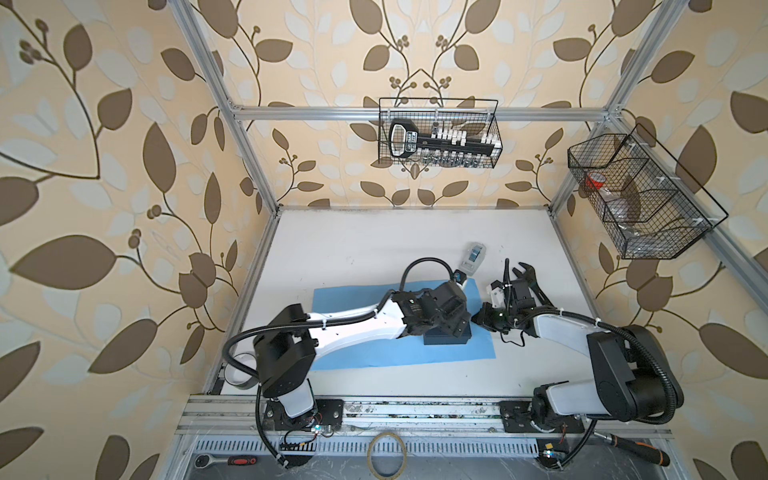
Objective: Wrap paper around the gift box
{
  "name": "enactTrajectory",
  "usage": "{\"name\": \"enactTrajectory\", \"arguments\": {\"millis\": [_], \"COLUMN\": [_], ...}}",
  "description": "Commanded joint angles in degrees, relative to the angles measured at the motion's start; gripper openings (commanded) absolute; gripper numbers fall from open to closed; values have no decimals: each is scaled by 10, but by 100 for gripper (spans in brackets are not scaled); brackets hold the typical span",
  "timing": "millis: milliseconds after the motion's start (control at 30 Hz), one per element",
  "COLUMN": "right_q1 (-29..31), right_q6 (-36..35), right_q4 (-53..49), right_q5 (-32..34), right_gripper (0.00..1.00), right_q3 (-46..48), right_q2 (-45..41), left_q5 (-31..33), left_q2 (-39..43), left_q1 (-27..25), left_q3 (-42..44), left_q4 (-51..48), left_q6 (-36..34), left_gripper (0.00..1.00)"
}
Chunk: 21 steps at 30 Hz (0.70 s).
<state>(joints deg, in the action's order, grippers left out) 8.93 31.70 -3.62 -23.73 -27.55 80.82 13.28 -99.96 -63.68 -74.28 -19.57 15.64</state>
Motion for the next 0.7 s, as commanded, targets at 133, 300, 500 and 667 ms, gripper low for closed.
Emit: {"name": "enactTrajectory", "arguments": {"millis": [133, 300, 500, 667], "right_q1": [-13, -13, -12, -12], "right_q6": [13, 19, 30, 32], "right_q4": [-4, -2, -5, -6], "right_q5": [-2, 2, 10, 11], "right_gripper": [2, 0, 0, 0], "right_q3": [36, 40, 37, 36], "right_q2": [11, 7, 8, 8], "left_q5": [105, 148, 168, 164], "left_q2": [-95, -117, -90, -47], "left_q1": [-12, -10, 4, 30], "left_q3": [-101, -98, -37, 21], "left_q4": [-44, -59, -54, -54], "left_q6": [-81, -83, -59, -17], "left_gripper": [94, 95, 95, 93]}}
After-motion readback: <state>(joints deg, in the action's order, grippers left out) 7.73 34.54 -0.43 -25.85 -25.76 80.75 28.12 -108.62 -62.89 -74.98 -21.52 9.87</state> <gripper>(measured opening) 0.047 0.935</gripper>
